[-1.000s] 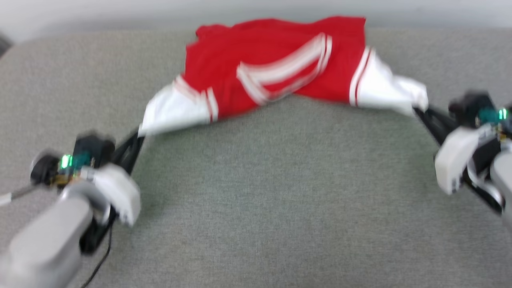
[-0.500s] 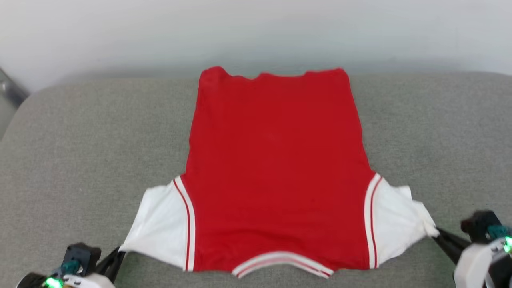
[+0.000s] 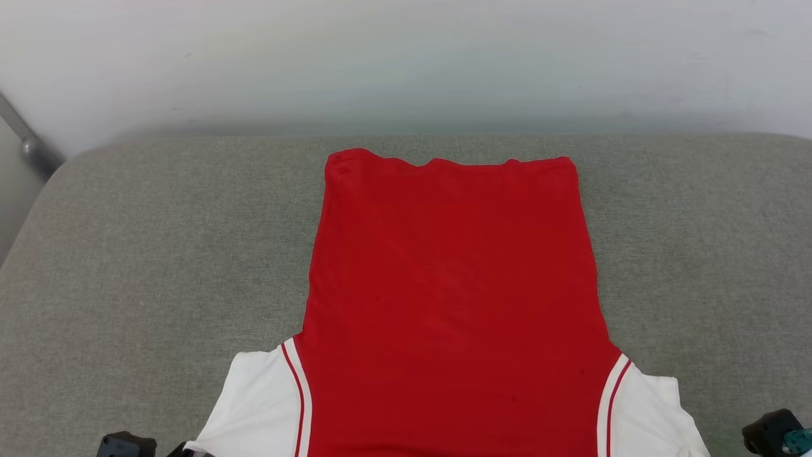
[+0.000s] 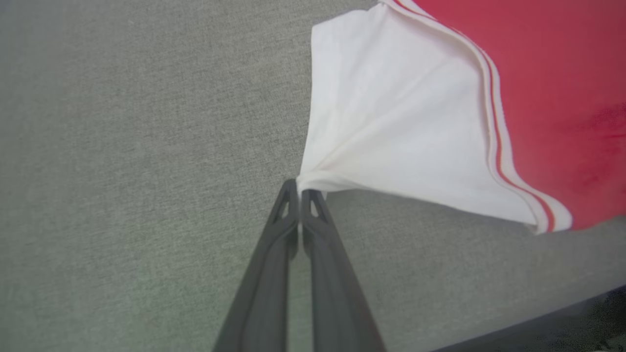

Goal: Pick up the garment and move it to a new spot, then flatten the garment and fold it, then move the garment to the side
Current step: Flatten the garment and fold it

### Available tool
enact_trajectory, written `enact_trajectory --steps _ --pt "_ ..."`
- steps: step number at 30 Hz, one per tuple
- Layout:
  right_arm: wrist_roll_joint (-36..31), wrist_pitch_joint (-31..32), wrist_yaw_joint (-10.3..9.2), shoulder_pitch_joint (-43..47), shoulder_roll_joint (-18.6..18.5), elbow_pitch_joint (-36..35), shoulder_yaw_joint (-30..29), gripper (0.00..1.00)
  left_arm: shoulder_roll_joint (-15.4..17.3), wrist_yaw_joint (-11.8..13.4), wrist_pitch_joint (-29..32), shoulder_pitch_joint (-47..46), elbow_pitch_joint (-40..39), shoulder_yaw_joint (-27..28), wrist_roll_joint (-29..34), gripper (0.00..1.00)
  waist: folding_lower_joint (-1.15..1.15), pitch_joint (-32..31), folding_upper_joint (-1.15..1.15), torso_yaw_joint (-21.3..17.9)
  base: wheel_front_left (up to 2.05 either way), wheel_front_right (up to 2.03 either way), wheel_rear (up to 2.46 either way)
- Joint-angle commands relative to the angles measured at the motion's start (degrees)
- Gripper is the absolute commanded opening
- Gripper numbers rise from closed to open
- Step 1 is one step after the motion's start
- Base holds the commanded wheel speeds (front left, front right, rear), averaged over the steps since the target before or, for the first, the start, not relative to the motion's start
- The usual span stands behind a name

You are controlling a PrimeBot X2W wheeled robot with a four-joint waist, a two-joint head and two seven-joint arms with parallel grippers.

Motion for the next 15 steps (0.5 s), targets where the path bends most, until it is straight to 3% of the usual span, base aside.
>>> enact_trajectory --steps 1,2,3,10,15 --pt "-0.2 0.8 -0.07 0.9 0.3 -0.4 -0.6 0.25 0.1 0.4 0.1 -0.5 -0.3 0.1 0.3 0.0 0.01 0.2 0.0 0.1 0.0 0.0 0.0" --pt "-0.1 1.9 -0.06 1.3 0.5 -1.1 -1.4 0.57 0.1 0.6 0.1 -0.8 -0.9 0.2 0.5 0.0 0.01 0.4 0.0 0.2 0.0 0.0 0.0" --pt "-0.1 2.7 -0.06 1.4 0.5 -1.9 -2.1 1.0 0.2 0.9 0.1 -1.0 -1.5 0.4 0.5 0.0 0.01 0.6 0.0 0.2 0.0 0.0 0.0" --pt "-0.7 8.2 -0.05 -4.2 -1.8 -8.8 -11.5 1.0 1.0 4.0 0.1 -2.5 -5.9 0.5 3.1 0.0 0.01 2.8 0.0 1.0 0.0 0.0 0.0" --pt "0.0 14.2 -0.04 -12.0 -6.4 -15.2 -19.1 1.0 1.1 5.6 0.6 -4.4 -9.7 0.7 5.2 0.0 0.01 6.0 0.0 3.4 0.0 0.0 0.0"
